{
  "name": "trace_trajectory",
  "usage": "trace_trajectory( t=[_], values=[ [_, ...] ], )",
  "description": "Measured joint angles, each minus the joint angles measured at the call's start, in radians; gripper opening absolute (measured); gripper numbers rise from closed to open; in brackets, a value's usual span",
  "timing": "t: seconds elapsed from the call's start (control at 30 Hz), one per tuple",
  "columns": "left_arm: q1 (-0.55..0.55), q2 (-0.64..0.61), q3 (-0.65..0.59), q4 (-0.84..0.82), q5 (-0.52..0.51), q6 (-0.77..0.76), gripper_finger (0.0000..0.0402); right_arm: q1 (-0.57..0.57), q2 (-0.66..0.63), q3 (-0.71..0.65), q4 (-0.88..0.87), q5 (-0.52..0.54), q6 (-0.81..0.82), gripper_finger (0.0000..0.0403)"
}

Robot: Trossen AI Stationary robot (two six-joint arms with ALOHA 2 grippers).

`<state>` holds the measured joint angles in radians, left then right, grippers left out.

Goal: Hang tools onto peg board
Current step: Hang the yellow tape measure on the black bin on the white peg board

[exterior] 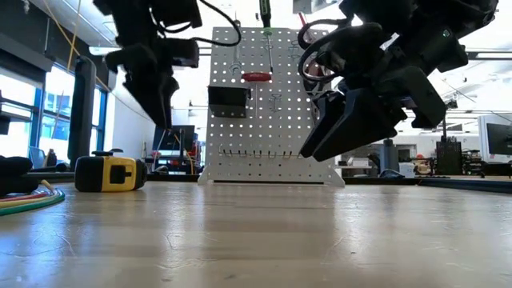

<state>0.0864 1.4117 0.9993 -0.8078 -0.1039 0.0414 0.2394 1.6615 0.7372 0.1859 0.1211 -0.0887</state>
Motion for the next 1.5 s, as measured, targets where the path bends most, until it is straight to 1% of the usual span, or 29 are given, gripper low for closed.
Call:
trace_trajectory(
  t=[0.17,0.27,0.4,0.7,0.8,0.93,1.03,1.17,1.37,1.5],
  values=[
    [-0.042,-0.015,-0.083,0.106,-0.087,-0.052,0.0154,-0.017,0.000,0.000,0.018,0.000,-0.006,0.0168],
    [-0.071,-0.052,-0.141,0.208,-0.128,-0.068,0.0154,-0.032,0.000,0.000,0.027,0.000,-0.006,0.0168],
    [-0.104,-0.145,-0.229,0.345,-0.168,-0.093,0.0154,-0.049,0.000,0.000,0.035,-0.012,-0.006,0.0168],
    [-0.141,-0.382,-0.406,0.497,-0.190,-0.215,0.0154,-0.079,0.000,0.000,0.081,-0.026,-0.018,0.0168],
    [-0.151,-0.436,-0.453,0.498,-0.213,-0.274,0.0154,-0.083,0.000,0.000,0.099,-0.026,-0.022,0.0168],
    [-0.170,-0.481,-0.512,0.479,-0.273,-0.365,0.0154,-0.083,0.000,0.000,0.126,-0.027,-0.027,0.0168],
    [-0.188,-0.498,-0.545,0.466,-0.319,-0.429,0.0154,-0.083,0.000,0.000,0.135,-0.027,-0.045,0.0168],
    [-0.215,-0.502,-0.549,0.414,-0.371,-0.501,0.0154,-0.089,0.000,0.000,0.147,-0.028,-0.051,0.0168],
    [-0.257,-0.502,-0.549,0.382,-0.369,-0.582,0.0154,-0.110,0.000,0.000,0.167,-0.027,-0.043,0.0168],
    [-0.279,-0.502,-0.549,0.293,-0.373,-0.655,0.0154,-0.111,0.000,0.000,0.177,-0.027,-0.048,0.0168]
  ],
)
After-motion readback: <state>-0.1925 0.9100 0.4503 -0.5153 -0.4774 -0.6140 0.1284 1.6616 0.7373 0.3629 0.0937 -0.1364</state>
